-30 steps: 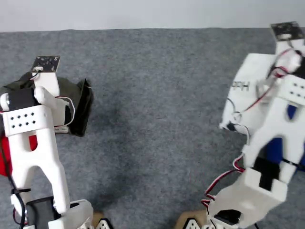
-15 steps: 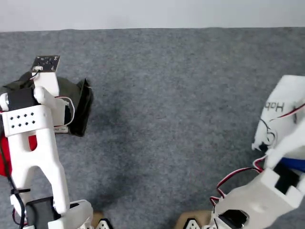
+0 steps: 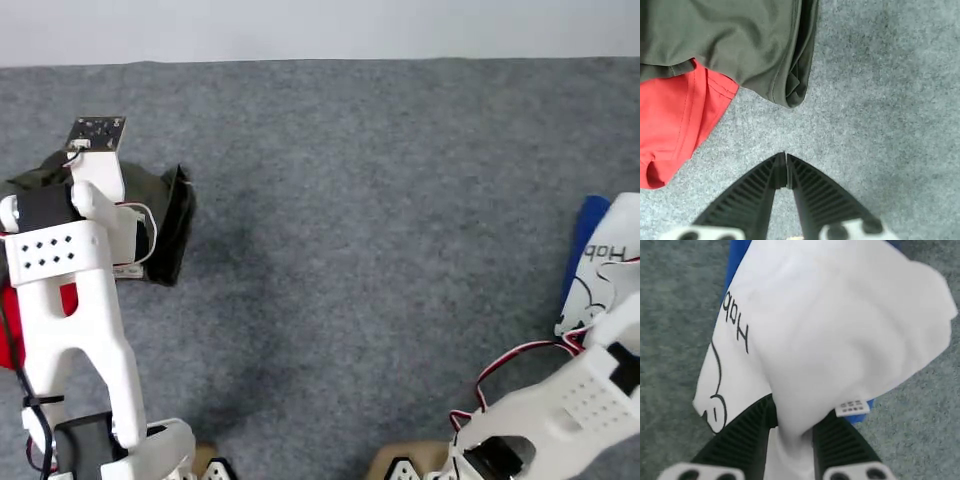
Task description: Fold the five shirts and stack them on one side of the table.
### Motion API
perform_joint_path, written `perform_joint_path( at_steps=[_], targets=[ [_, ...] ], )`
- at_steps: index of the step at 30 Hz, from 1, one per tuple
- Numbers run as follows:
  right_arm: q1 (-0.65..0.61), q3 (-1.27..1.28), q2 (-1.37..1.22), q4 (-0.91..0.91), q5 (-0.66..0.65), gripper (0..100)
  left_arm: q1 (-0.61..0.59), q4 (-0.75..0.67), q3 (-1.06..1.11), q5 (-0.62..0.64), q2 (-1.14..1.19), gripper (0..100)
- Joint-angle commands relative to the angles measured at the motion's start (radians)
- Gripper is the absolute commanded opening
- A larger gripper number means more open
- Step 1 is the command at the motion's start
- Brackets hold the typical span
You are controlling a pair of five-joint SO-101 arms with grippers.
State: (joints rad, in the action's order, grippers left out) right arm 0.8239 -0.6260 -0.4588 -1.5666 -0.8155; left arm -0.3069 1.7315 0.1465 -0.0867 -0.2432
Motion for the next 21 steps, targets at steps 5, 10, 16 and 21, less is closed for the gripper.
perform_joint_path(
  at_steps=[5,10,16,21],
  targets=[
    [0.022,-0.009,-0.044,0.094,-0.052,0.9,0.002,0.023,-0.002,-0.008,-0.04,0],
    [0.021,-0.009,-0.067,0.143,-0.086,1.0,0.002,0.023,-0.002,-0.008,-0.04,0],
    [0.021,-0.009,-0.102,0.179,-0.121,5.6,0.002,0.023,-0.001,-0.008,-0.04,0],
    [0.021,-0.009,-0.119,0.197,-0.118,16.4,0.002,0.023,-0.001,-0.008,-0.04,0]
  ],
)
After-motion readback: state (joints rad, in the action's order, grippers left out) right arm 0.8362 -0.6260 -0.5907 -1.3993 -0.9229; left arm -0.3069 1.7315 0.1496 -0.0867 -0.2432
